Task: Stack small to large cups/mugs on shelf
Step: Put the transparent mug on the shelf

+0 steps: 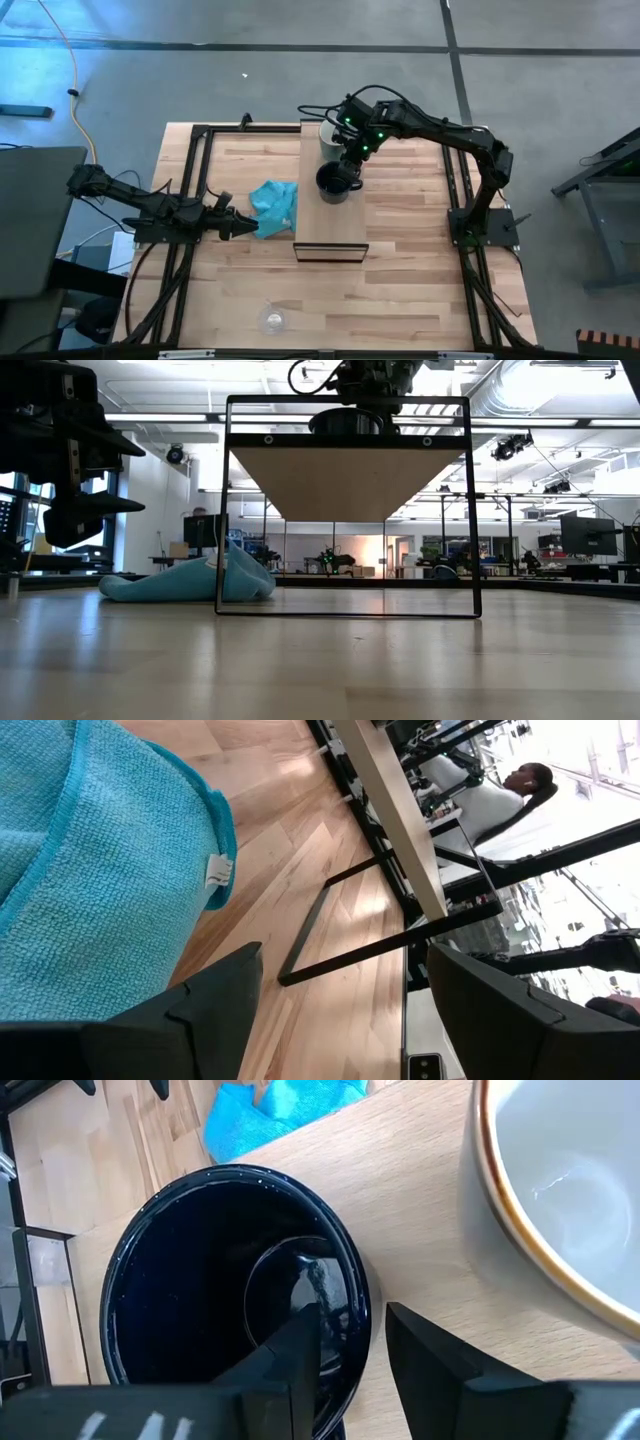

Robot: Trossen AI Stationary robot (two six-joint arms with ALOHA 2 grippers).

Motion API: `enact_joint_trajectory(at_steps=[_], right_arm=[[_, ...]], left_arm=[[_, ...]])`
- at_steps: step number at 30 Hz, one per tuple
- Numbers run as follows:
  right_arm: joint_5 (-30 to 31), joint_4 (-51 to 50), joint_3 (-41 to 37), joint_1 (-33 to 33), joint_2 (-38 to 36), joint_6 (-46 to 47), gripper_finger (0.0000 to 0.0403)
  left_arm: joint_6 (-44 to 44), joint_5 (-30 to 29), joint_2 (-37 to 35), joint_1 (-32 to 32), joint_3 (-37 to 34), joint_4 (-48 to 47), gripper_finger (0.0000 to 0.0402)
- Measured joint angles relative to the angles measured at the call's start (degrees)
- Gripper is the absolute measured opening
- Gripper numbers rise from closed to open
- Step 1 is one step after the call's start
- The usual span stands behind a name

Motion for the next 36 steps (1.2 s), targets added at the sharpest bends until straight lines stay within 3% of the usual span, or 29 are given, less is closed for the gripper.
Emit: enact_joint_trajectory(at_steps=[8,20,27,36], right_arm=[[-0.88,-0.71,0.00,0.00,0.00,-0.81,0.0113],[-0.87,-0.68,0.00,0.00,0.00,-0.27,0.0170],[-0.85,-2.75,0.44,0.01,-0.02,-0.32,0.0172],[-0.39,-6.24,6.92,0.00,-0.11,-1.45,0.0173]], left_arm=[[0.00,0.00,-0.02,0.00,0.00,0.00,0.0271],[0.02,-0.02,-0.02,0.00,0.00,0.01,0.0271],[0.00,0.00,-0.02,0.00,0.00,0.00,0.0271],[0.00,0.00,-0.01,0.00,0.00,0.02,0.0271]])
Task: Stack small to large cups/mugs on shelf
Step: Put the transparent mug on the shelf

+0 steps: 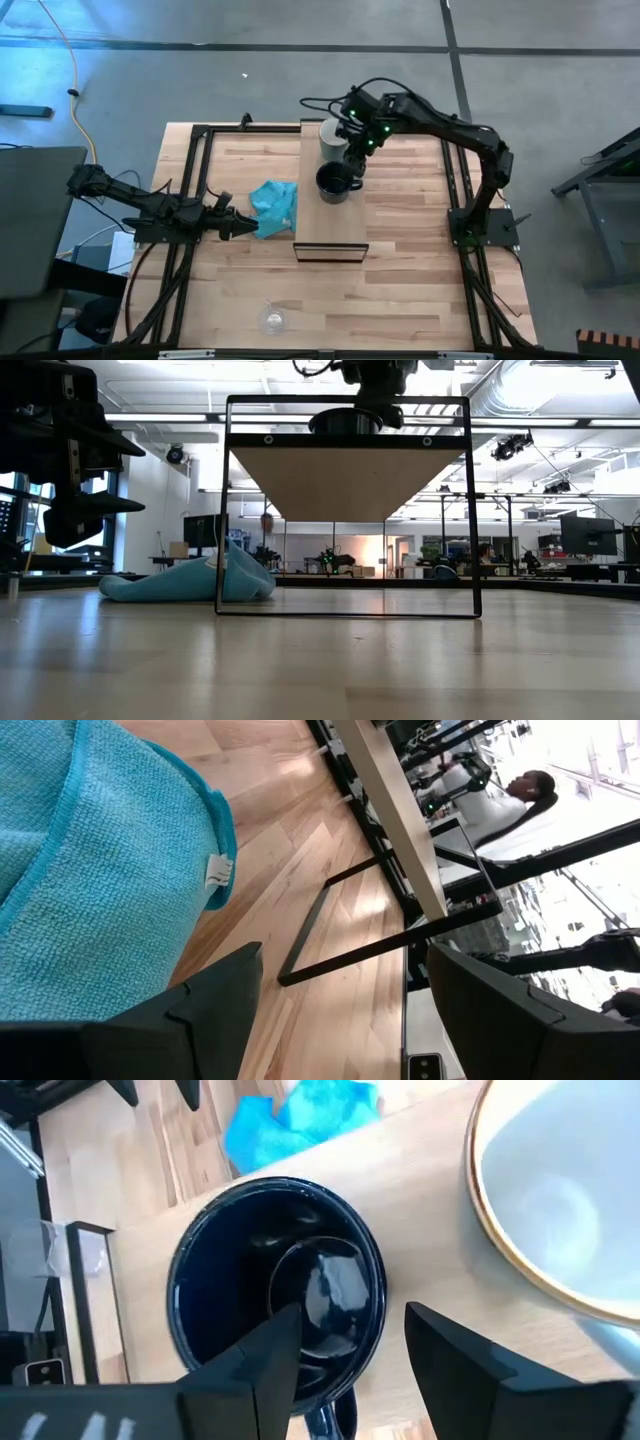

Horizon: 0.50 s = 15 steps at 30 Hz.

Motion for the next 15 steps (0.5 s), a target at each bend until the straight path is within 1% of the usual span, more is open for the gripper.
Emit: enact_joint_trajectory(at_steps=[10,15], right_arm=[[0.07,-7.73,7.18,0.04,0.00,-0.44,0.0173],[0.11,-12.74,12.82,0.44,0.03,-1.66,0.0173]], left_arm=[[-0.02,0.40,-0.01,0.00,0.00,-0.02,0.0271],[-0.78,5.49,0.01,0.00,0.00,0.22,0.0271]])
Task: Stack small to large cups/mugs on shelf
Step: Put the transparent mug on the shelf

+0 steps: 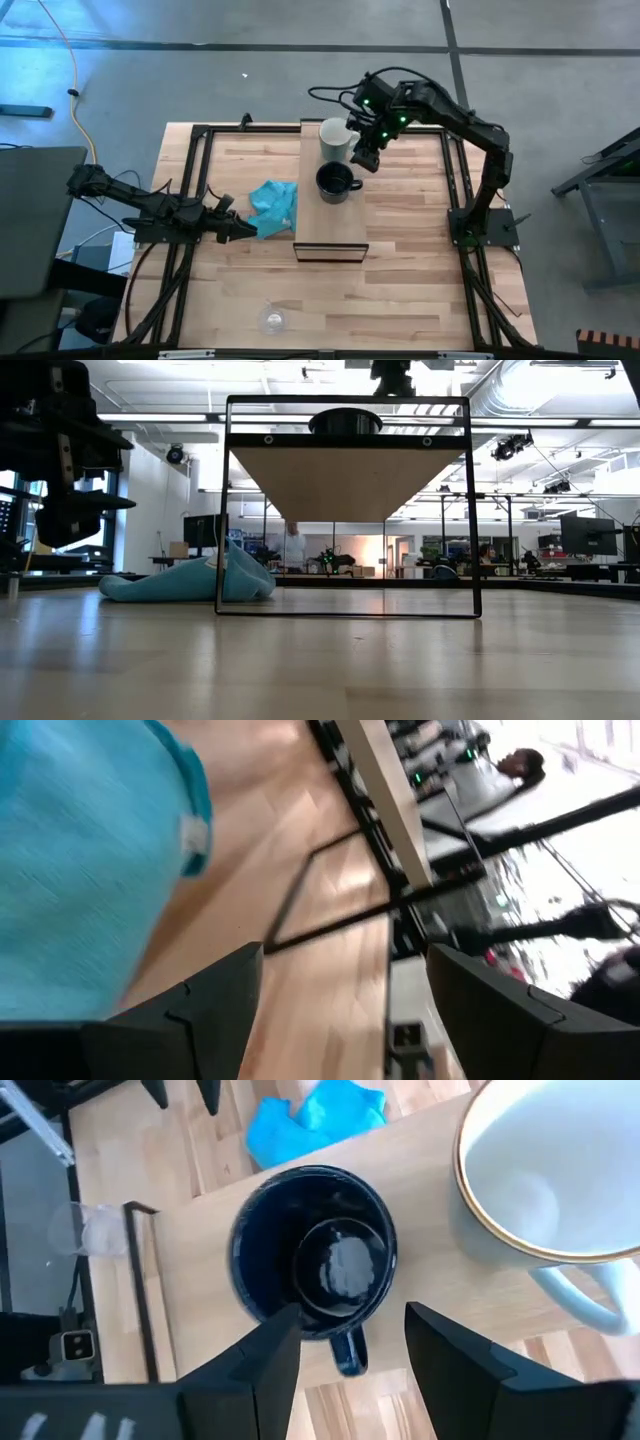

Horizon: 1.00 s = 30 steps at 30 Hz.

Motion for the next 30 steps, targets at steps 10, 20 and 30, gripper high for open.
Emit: enact_joint_trajectory(at_steps=[10,20,30], right_arm=[[-0.19,-3.15,9.74,2.01,-2.11,-6.56,0.0172],[0.07,-3.37,6.62,1.90,-10.95,-11.13,0.0171],[0.33,0.97,6.62,1.90,-20.69,-12.53,0.0171]], left_arm=[[-2.21,7.08,0.00,0.00,0.00,0.13,0.0271],[-3.22,8.21,0.00,0.00,0.00,0.24,0.0271],[-5.53,13.08,-0.01,0.00,0.00,5.45,0.0271]])
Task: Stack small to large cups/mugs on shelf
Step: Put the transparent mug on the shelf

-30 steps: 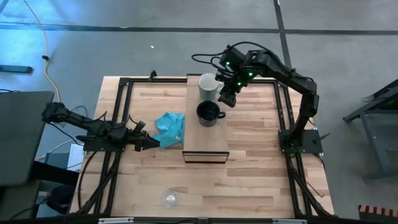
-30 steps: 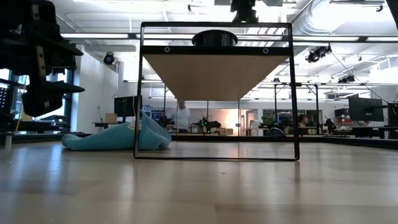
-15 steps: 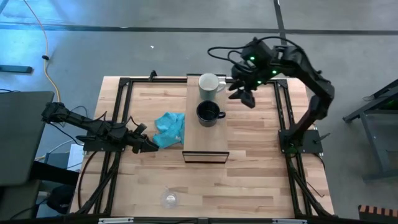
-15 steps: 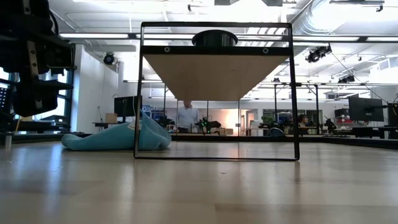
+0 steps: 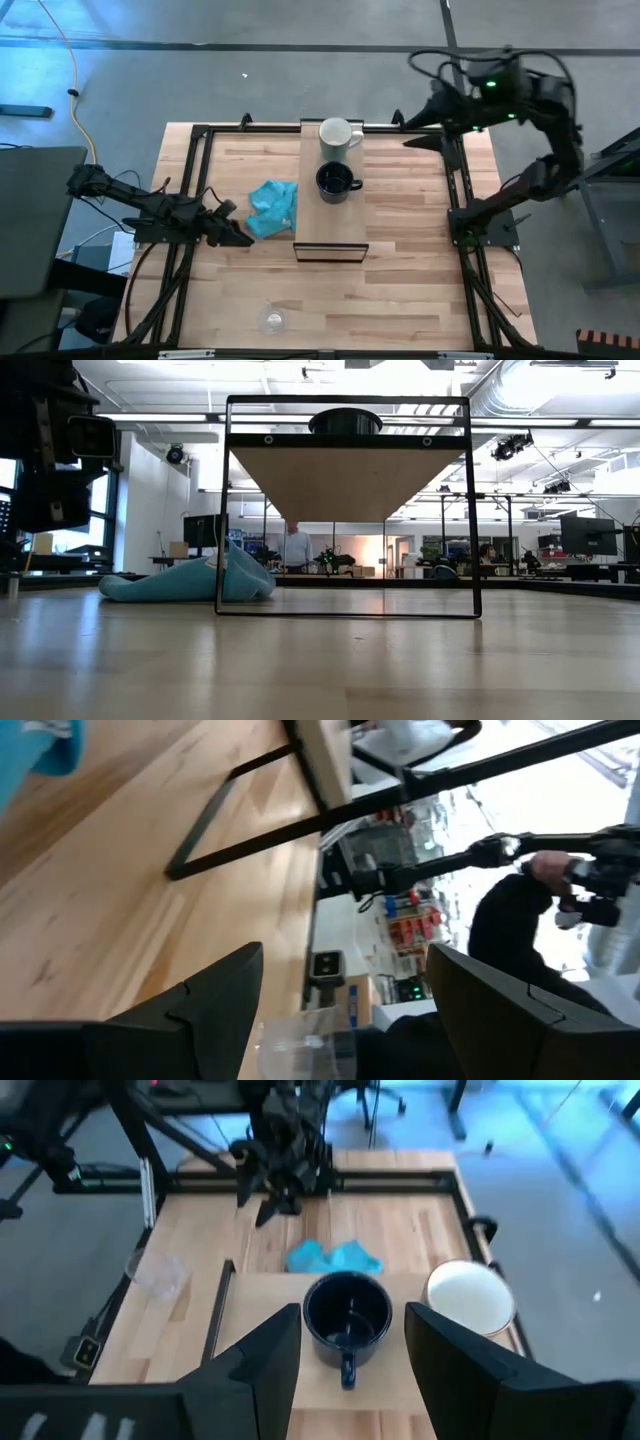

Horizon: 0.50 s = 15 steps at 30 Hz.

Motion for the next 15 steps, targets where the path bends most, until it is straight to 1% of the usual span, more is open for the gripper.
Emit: enact_joint_trajectory(at_steps=[3,12,15], right_arm=[[0.00,0.46,0.00,0.00,-2.20,0.12,0.0171],[-0.41,0.68,-0.32,0.03,-6.41,1.78,0.0171],[-1.37,6.12,-6.26,0.92,-9.77,1.87,0.0171]], left_arm=[[0.17,0.00,-0.01,0.00,0.00,1.47,0.0271],[0.30,1.03,-0.01,0.00,0.00,1.50,0.0271],[0.71,1.00,-0.01,0.00,0.00,1.50,0.0271]])
